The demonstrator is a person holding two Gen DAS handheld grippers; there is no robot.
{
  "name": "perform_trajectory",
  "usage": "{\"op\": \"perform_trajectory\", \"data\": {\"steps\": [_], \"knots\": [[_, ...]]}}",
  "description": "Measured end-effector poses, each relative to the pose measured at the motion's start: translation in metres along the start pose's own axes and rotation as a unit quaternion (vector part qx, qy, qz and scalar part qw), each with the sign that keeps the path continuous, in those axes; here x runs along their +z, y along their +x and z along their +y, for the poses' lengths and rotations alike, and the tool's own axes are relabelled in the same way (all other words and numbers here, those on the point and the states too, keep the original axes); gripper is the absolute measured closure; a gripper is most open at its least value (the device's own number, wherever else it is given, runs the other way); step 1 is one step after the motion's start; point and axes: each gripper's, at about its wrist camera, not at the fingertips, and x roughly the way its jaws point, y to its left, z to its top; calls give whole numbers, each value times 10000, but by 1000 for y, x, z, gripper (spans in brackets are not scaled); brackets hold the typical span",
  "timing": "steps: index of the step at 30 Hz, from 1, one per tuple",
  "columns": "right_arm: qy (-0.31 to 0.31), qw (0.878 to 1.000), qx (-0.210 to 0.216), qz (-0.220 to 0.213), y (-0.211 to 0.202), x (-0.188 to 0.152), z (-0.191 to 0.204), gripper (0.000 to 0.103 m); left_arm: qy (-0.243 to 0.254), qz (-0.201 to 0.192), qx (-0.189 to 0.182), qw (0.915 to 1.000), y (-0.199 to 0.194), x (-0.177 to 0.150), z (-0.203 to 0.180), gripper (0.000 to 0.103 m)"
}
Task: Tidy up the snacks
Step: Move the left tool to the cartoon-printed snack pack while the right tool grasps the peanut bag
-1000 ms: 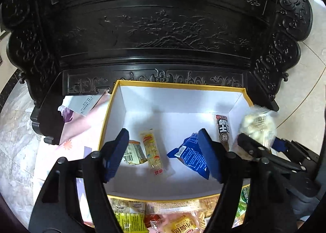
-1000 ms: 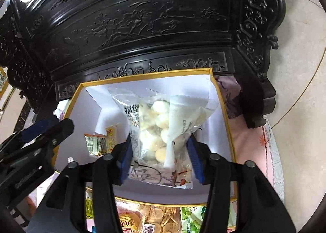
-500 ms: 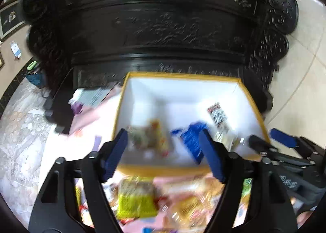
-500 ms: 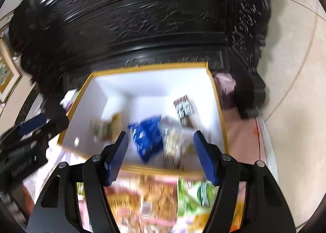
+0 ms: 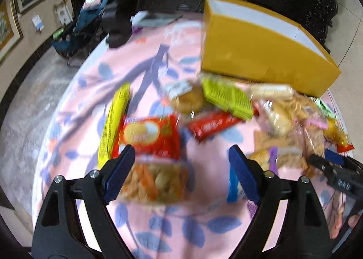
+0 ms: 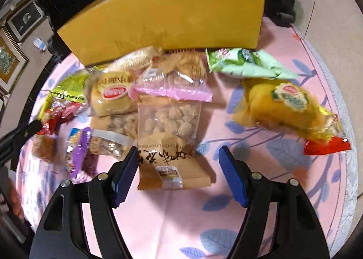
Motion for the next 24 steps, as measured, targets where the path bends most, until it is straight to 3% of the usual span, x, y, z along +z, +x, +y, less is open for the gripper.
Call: {"op": "perform_trajectory", "data": {"steps": [4, 7, 9, 14, 24], "knots": [[-203, 9990, -305, -253, 11, 2, 11, 30, 61, 133, -56, 9999, 2, -16, -3, 17], [-468, 9958, -610, -496, 13, -5, 18, 38, 265, 168, -19, 9995, 6, -26, -18, 14], [-499, 9961, -557, -469, 11, -6, 20, 53, 552, 137, -43, 9984, 6, -30, -36, 13], [-511, 9972, -426, -352, 2, -19, 16, 54, 955, 62, 58, 9954, 8, -34, -63, 13], [-541, 9971, -377, -381, 2, -22, 13, 53, 1078, 165, -125, 9940, 22, -36, -93, 13]]}}
